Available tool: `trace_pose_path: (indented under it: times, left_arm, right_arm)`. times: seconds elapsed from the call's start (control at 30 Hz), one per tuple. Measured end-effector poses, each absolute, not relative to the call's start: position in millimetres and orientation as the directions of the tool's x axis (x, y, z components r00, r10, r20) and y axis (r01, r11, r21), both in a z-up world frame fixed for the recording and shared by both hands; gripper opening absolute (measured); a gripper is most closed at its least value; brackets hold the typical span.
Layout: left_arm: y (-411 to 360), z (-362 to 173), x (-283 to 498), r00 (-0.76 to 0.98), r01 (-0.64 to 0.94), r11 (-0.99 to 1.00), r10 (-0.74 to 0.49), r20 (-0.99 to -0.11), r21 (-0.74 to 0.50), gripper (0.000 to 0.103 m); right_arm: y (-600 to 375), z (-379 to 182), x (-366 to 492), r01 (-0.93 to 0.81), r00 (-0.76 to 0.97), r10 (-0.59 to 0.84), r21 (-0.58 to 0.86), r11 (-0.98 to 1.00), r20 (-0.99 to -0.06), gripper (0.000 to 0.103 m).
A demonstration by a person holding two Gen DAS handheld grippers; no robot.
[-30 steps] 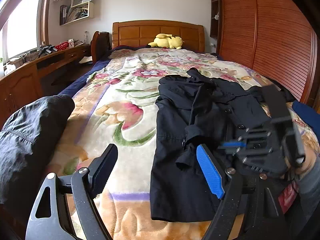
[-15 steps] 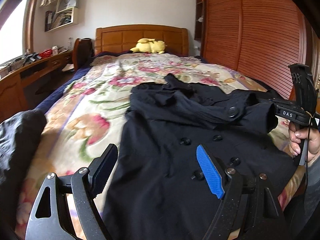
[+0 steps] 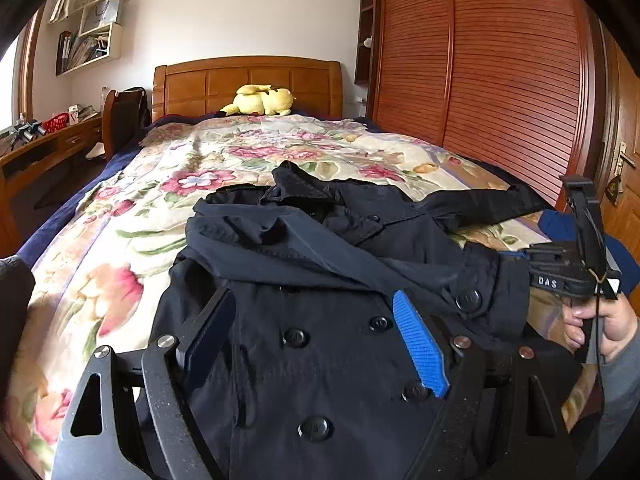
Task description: Fold large clothes
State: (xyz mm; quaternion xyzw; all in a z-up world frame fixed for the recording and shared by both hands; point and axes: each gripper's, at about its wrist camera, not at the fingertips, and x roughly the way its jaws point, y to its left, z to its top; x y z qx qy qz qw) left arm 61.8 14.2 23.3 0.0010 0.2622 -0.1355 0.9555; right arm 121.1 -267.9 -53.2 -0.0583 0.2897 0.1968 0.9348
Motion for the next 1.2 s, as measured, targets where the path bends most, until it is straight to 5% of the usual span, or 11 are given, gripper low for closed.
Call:
trace_pose_path:
  times: [0.1, 0.17, 0.23, 0.57, 0.93, 1.2]
  left_arm:
    - [11.7, 16.2, 66.7, 0.826, 0.256, 0.964, -0.257, -0.502, -0.073, 0.082]
    - [13.0, 11.2, 68.3, 0.822, 0.257, 0.963, -0.261, -0.506, -0.079, 0.082]
    - [12.9, 6.7, 69.2, 0.82, 0.256, 0.964, -0.254, -0.512, -0.068, 0.082]
    - [19.1, 2.6, 65.4, 0.829, 0.243, 0.969, -0.231, -0.509, -0.043, 0.082]
    - [16.2, 6.4, 57.3, 0.848, 0.229, 0.973, -0.197, -0.491, 0.004, 0.082]
    - [14.9, 4.4, 58.5, 0.847, 0.226, 0.974, -0.191, -0.496, 0.011, 0.082]
  right_arm:
    - [-279.7, -44.1, 136.1, -0.378, 0.756, 0.303, -0.009, 0.926, -0.58, 0.019]
    - [-283.0, -40.1, 136.0, -0.353, 0.761, 0.272, -0.024, 0.935, -0.589, 0.052]
    - [-282.1, -34.3, 130.7, -0.35, 0.762, 0.262, -0.036, 0.936, -0.593, 0.061]
    - [-284.7, -26.6, 103.6, -0.435, 0.722, 0.295, -0.08, 0.897, -0.625, 0.061]
    - [-260.7, -13.5, 56.2, -0.512, 0.754, 0.386, -0.108, 0.852, -0.531, 0.061]
    - [-223.7, -49.7, 56.5, -0.58, 0.692, 0.387, -0.152, 0.8, -0.609, 0.061]
